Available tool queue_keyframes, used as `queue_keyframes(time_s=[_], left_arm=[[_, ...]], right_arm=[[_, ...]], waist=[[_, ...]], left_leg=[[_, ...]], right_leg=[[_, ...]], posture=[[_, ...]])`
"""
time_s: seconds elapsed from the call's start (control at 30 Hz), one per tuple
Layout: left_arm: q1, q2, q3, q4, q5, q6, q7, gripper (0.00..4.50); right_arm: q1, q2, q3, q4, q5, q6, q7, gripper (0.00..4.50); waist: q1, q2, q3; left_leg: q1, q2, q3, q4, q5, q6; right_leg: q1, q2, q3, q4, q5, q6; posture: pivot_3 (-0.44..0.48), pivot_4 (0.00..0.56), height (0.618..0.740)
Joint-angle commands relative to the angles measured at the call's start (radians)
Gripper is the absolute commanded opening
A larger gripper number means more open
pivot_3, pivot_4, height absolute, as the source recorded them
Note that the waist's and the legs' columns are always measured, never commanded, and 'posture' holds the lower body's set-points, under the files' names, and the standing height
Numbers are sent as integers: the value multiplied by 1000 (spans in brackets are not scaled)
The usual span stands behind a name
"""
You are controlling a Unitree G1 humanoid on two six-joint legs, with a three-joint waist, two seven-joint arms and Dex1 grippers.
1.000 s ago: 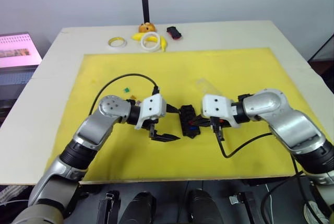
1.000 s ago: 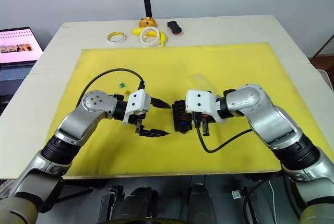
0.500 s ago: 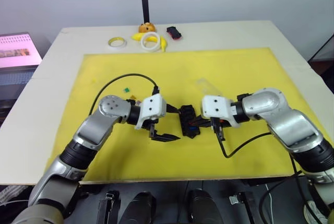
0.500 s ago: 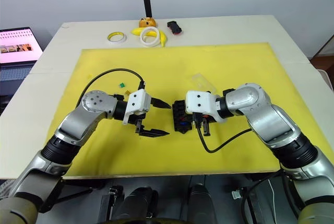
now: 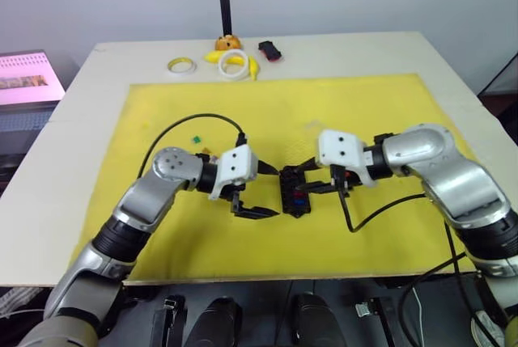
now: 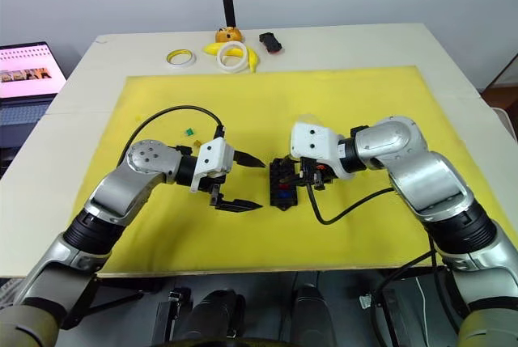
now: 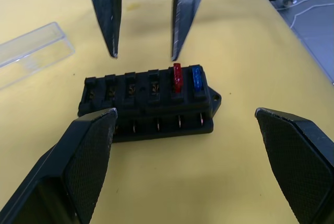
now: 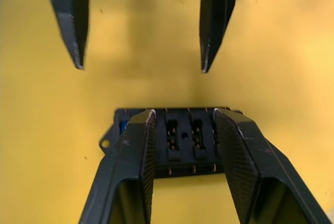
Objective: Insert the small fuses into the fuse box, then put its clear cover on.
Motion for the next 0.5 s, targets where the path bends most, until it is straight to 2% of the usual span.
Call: queue_keyframes(time_s=[0.03,0.2,0.3,0.37,0.5], left_arm=[[-7,4,20,-26,-4,-17,0,4500],[3,0,23,-33,-15,-21,-4,4500],[11,1,19,-32,-13,-36,-12,4500],[11,2,15,-27,-8,-49,-16,4500],[4,-3,11,-17,-4,-58,-18,4500]], right_arm=[[24,7,-71,-37,62,8,-8,1933],[133,61,-157,-48,136,-26,-61,1933],[221,95,-188,-52,159,-71,-86,1114],[263,112,-191,-49,157,-98,-103,143],[310,132,-173,-24,127,-140,-143,60]], waist=[[1,0,0],[-1,0,0],[0,0,0],[-1,0,0],[-2,0,0]], left_leg=[[0,0,0,0,0,0],[0,0,0,0,0,0],[0,0,0,0,0,0],[0,0,0,0,0,0],[0,0,0,0,0,0]], right_leg=[[0,0,0,0,0,0],[0,0,0,0,0,0],[0,0,0,0,0,0],[0,0,0,0,0,0],[0,0,0,0,0,0]], posture=[[0,150,740],[0,150,740],[0,150,740],[0,150,740],[0,150,740]])
